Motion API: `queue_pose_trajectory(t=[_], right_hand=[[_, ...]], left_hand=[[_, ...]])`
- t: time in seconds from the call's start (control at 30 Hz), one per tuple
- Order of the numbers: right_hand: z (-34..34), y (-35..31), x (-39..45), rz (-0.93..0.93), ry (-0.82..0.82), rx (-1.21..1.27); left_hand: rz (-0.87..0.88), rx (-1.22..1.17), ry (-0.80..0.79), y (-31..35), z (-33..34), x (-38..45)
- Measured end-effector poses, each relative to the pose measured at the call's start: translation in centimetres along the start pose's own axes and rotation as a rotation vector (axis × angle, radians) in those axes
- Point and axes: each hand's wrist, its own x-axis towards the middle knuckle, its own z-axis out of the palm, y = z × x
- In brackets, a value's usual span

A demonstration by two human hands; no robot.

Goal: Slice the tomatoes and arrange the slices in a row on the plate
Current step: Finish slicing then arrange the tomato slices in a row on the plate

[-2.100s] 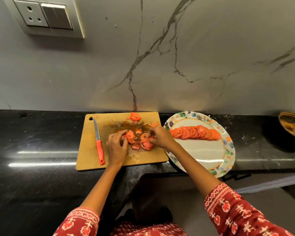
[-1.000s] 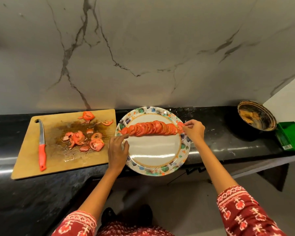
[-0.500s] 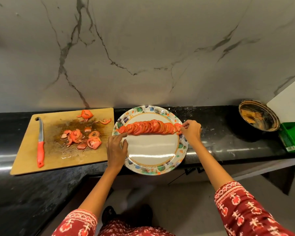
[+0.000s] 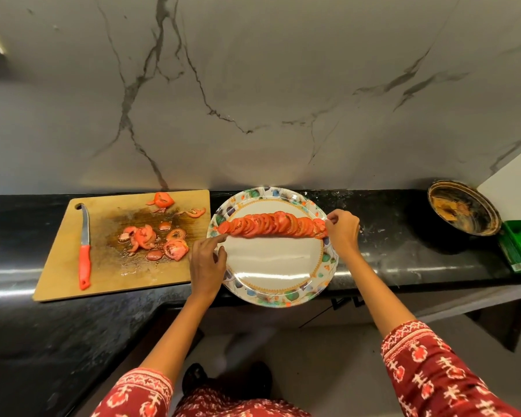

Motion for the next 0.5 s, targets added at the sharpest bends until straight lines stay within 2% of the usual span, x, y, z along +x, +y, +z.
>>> queue_pose_trajectory(t=[0.23,0.5], right_hand=[[4.1,-7.2,-2.4,-0.295,-0.071,0.020],[11.8,-15.0,-6.9,-0.473,-0.336,0.107]], left_hand=[[-0.040,0.015,0.038,-1.7,-2.6,0.3],[-0.109,0.080,0.179,-6.4,-9.2,0.7]])
